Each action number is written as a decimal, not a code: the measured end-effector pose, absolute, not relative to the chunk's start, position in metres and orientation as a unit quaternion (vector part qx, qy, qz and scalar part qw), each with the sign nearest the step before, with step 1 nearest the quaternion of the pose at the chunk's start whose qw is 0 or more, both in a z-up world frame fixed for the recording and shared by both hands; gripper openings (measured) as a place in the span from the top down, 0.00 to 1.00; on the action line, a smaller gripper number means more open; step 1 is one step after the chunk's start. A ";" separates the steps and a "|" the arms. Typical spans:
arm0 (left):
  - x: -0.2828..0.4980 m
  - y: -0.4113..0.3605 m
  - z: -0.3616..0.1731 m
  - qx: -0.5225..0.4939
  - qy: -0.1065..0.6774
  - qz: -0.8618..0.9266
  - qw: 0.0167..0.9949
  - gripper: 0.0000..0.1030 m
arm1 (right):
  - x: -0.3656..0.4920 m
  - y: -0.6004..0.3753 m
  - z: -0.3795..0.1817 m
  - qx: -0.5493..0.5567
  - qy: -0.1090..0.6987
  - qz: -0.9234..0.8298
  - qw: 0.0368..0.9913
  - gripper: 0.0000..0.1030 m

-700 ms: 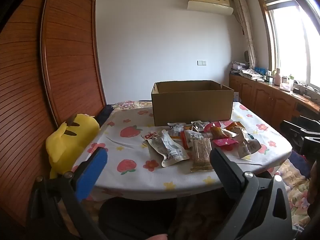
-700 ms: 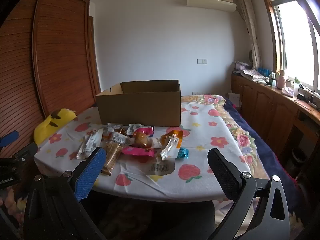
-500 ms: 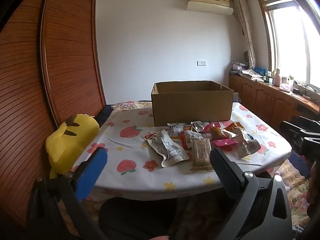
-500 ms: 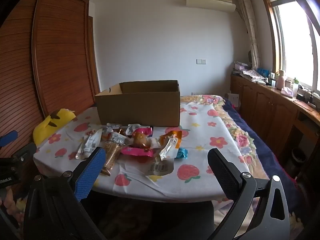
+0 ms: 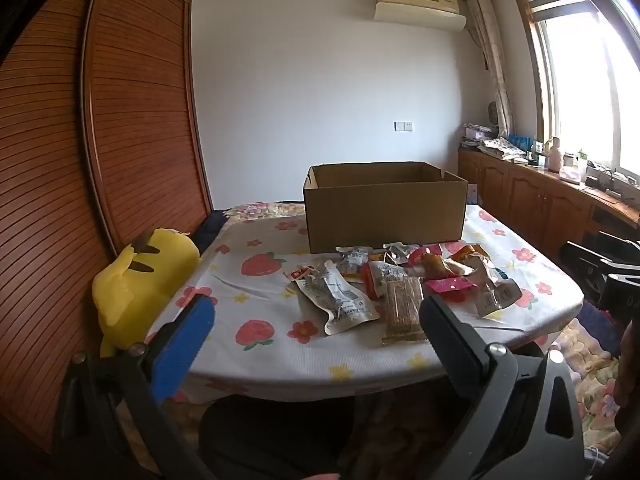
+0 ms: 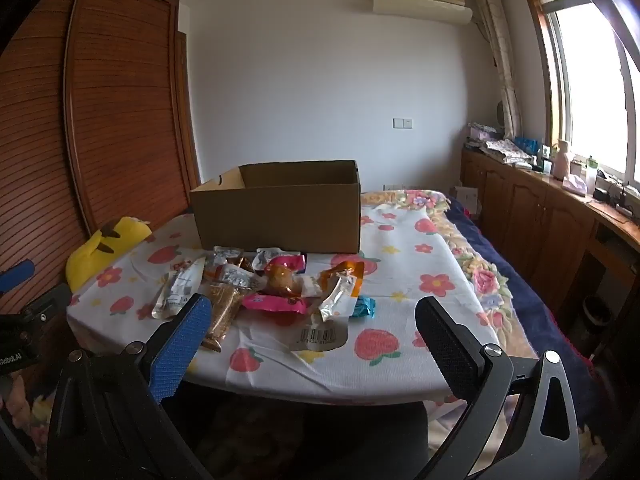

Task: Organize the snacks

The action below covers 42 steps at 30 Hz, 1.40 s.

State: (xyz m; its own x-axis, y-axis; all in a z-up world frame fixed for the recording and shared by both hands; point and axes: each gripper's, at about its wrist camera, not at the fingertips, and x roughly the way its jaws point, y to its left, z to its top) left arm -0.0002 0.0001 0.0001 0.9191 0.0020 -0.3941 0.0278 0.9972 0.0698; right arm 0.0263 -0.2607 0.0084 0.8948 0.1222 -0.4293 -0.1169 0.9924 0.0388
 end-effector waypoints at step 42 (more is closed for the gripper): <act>-0.003 0.001 0.014 0.035 0.193 -0.007 0.980 0.00 | 0.024 -0.262 0.008 0.007 0.221 0.062 0.973 0.00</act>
State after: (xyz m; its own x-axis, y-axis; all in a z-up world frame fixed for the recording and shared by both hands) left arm -0.0029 0.0009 0.0140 0.9251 -0.0006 -0.3798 0.0275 0.9975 0.0653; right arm 0.0240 -0.2618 0.0084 0.8949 0.1228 -0.4290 -0.1170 0.9923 0.0400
